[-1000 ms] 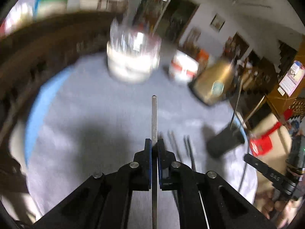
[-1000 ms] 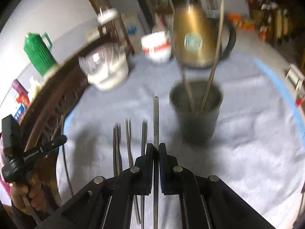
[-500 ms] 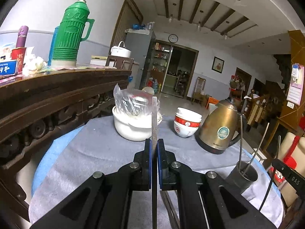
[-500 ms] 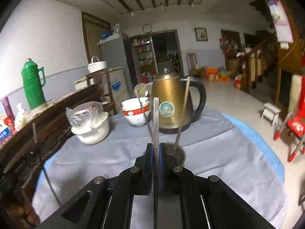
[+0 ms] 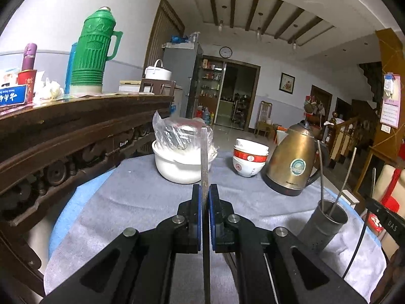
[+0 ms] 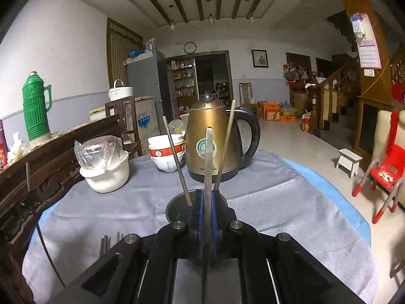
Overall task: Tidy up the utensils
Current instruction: 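Lower both held chopsticks into the grey cup and open both tools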
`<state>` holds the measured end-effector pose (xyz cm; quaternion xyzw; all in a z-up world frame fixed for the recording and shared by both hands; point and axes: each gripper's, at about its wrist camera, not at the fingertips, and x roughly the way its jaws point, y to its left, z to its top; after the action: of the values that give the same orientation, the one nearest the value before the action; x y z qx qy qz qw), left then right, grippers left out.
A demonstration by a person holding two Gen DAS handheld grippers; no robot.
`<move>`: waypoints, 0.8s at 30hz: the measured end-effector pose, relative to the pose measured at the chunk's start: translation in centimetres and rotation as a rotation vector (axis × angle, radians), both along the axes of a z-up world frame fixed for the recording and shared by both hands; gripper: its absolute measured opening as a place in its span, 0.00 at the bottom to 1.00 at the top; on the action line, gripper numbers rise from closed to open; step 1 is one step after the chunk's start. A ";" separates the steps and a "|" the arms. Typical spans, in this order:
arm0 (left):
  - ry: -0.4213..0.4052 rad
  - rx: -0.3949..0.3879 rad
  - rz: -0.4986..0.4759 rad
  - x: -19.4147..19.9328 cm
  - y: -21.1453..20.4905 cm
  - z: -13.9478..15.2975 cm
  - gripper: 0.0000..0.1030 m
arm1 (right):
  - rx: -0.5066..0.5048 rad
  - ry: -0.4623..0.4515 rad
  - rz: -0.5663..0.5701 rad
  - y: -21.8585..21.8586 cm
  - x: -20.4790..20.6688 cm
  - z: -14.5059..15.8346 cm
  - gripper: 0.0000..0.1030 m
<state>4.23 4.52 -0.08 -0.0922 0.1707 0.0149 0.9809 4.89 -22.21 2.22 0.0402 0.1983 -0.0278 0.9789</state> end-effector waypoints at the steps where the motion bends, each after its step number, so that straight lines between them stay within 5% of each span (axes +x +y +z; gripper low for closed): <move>1: -0.004 0.001 -0.003 -0.3 0.0 0.1 0.05 | -0.009 -0.003 0.002 0.0 -0.4 0.2 0.07; 15: -0.029 -0.060 -0.047 -9.2 1.8 1.8 0.05 | 0.061 0.018 0.010 -2.0 -10.4 2.1 0.08; 24: -0.024 -0.070 -0.062 -11.9 2.0 1.6 0.05 | 0.084 0.032 -0.005 -2.5 -13.0 1.8 0.08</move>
<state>-7.72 6.53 1.50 -0.1211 0.1623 -0.0223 0.9790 -8.11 -24.75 3.98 0.0816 0.2149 -0.0227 0.9729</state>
